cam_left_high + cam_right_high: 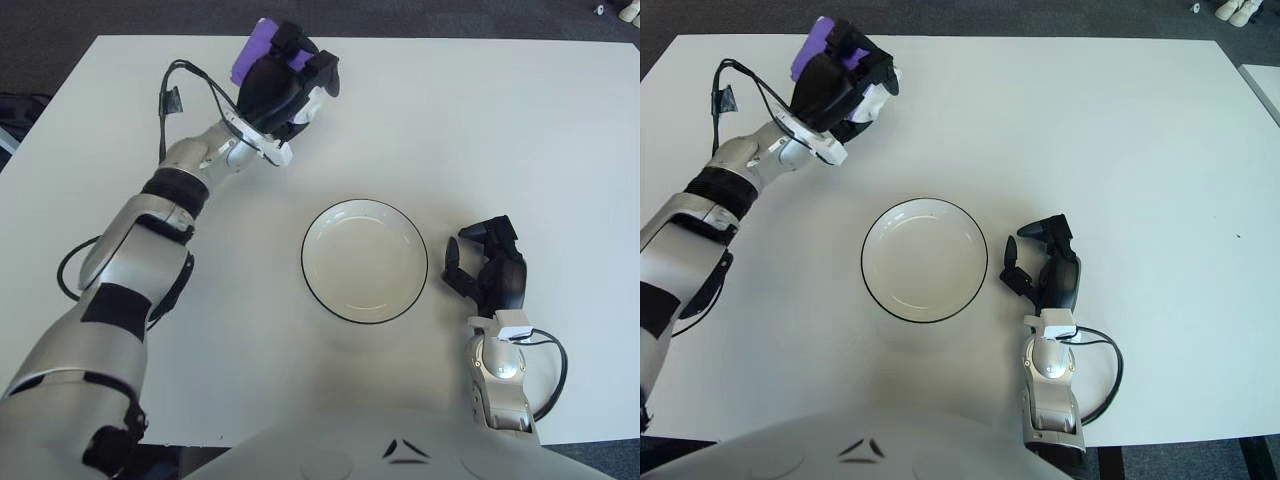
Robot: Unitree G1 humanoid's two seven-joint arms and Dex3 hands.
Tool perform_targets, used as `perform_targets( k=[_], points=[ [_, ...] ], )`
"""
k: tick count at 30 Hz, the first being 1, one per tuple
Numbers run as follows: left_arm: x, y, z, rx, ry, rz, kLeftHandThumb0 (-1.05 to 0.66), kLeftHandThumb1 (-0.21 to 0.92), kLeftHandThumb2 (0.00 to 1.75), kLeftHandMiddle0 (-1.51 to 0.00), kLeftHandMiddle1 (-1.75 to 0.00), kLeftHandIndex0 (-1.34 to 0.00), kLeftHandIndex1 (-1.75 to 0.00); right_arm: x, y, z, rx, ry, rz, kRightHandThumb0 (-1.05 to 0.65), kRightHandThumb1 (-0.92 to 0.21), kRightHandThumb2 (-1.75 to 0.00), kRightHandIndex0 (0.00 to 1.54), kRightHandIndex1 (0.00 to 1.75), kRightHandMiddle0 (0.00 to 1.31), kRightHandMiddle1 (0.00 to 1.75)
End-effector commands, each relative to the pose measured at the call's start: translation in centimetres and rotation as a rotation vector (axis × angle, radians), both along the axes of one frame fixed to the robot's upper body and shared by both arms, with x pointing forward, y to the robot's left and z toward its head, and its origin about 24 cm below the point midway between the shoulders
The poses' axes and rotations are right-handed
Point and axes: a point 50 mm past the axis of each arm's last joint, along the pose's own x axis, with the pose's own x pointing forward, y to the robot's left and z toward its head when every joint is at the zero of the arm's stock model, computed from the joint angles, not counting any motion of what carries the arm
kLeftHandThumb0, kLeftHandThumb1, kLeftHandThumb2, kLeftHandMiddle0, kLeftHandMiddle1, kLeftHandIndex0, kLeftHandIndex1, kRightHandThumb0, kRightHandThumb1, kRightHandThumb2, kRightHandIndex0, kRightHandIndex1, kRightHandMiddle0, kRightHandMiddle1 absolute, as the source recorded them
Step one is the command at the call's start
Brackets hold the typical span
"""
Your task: Put the tissue paper into the plate.
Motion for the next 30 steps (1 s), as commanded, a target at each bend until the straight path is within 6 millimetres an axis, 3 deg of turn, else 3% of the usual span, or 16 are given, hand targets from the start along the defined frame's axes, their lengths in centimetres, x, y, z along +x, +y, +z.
perform_targets(
  k=[1,15,22,30],
  points=[
    [-0.9,0.5,0.5,-0.001,-0.038,-0.007,0.00,-0.11,1.75,-0.97,-1.61,-0.70,-1.75,-0.9,-0.1,-2.4,0.023,0.151,-0.012,-0.41,-0.56,-1.02,0.47,1.52,0.42,1.75],
    [-5.3,0.4,1.6,0.010,-0.023,-0.120,0.00,-0.11,1.75,-0.97,-1.61,-0.70,-1.75,-0.7,0.0,-2.4,0.026,0.151,0.002,-0.41,-0.56,-1.02,0.47,1.50,0.42,1.75],
    [-6.3,0.0,1.6,-0.026,0.013,-0.212,0.00,-0.11,1.75,-0.97,-1.61,-0.70,-1.75,-0.6,0.1,-2.4,0.023,0.148,-0.004,-0.41,-0.56,-1.02,0.48,1.50,0.42,1.75],
    [-8.0,-1.2,0.7,-0.110,0.209,-0.531,0.00,-0.11,1.75,-0.97,-1.60,-0.71,-1.75,-0.6,0.2,-2.4,0.018,0.154,-0.009,-0.41,-0.55,-1.03,0.47,1.50,0.43,1.75]
  ],
)
